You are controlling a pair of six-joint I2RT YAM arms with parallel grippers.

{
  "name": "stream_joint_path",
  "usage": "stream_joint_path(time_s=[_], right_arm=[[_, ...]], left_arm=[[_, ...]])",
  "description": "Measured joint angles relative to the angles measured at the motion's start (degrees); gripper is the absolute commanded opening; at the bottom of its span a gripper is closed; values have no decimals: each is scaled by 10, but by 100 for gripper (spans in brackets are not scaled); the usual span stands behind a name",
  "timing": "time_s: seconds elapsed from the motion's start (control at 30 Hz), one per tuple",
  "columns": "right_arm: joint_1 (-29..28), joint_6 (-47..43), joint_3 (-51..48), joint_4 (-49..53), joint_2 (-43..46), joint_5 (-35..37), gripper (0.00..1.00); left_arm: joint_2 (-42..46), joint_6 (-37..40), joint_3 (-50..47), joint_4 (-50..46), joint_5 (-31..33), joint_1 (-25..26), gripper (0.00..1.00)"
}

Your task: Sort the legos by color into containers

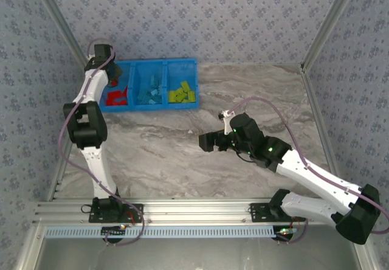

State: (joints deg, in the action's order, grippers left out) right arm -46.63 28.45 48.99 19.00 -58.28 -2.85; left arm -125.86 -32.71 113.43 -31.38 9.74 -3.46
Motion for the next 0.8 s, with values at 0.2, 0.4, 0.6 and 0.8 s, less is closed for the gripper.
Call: stream_joint_path(time_s=[0.2, 0.4, 0.6, 0.8], right_arm=[[13, 0, -1, 5, 1, -8, 100], [38, 3, -11, 26, 21, 16, 100], [104, 7, -12, 97, 72, 136, 100], [220, -25, -74, 77, 133, 287, 100]], left_arm=[[-13, 10, 21, -24, -16, -2, 45], [107, 10, -108, -4, -26, 15, 47], [363, 23, -350, 68, -15, 104, 51], [563, 94, -575, 149, 12, 231, 68]])
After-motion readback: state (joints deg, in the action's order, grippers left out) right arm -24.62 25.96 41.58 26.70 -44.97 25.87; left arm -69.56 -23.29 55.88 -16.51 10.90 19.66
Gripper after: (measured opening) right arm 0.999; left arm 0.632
